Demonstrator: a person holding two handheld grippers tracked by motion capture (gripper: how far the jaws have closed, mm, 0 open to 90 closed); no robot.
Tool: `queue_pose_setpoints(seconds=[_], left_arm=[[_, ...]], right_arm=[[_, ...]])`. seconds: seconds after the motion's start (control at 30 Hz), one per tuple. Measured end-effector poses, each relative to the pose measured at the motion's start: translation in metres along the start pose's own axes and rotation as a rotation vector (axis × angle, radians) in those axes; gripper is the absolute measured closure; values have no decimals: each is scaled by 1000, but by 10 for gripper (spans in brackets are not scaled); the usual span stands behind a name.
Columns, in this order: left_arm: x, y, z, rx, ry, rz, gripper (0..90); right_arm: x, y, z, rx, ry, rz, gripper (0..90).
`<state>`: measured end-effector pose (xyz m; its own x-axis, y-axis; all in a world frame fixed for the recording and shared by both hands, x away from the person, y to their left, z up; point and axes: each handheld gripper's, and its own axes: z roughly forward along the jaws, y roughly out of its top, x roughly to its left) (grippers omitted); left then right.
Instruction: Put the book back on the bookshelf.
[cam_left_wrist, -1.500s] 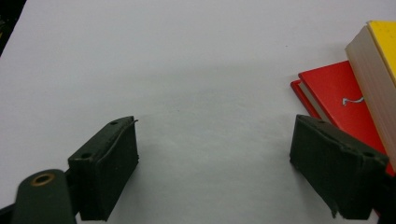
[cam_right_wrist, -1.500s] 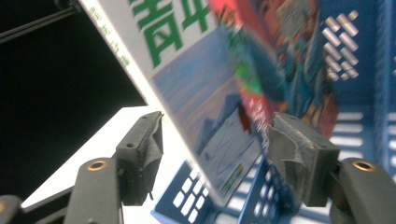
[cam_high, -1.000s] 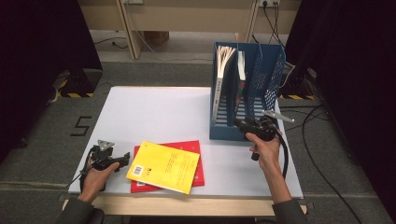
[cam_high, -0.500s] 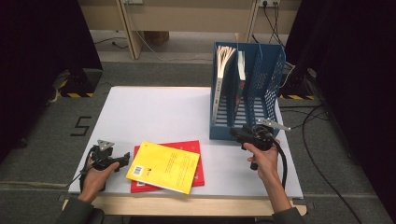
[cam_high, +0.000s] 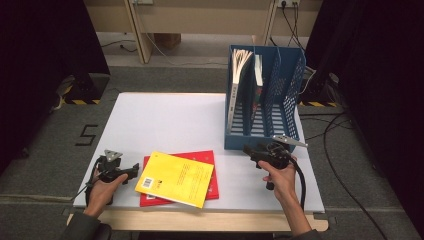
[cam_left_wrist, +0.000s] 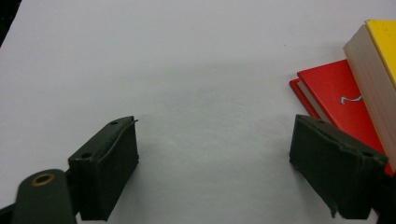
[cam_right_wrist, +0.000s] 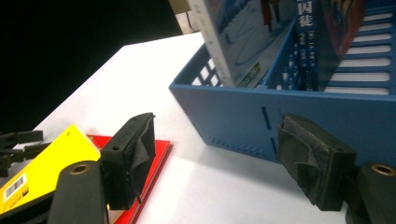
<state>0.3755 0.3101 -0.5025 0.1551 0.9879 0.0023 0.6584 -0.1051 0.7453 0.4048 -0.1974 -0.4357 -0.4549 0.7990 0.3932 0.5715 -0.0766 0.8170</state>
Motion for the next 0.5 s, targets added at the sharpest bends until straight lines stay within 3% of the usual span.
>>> queue_pose_setpoints(seconds=[0.5], left_arm=[[-2,-2,-5,9,3,25,145]], right_arm=[[16,-20,-2,22,10,1,282]])
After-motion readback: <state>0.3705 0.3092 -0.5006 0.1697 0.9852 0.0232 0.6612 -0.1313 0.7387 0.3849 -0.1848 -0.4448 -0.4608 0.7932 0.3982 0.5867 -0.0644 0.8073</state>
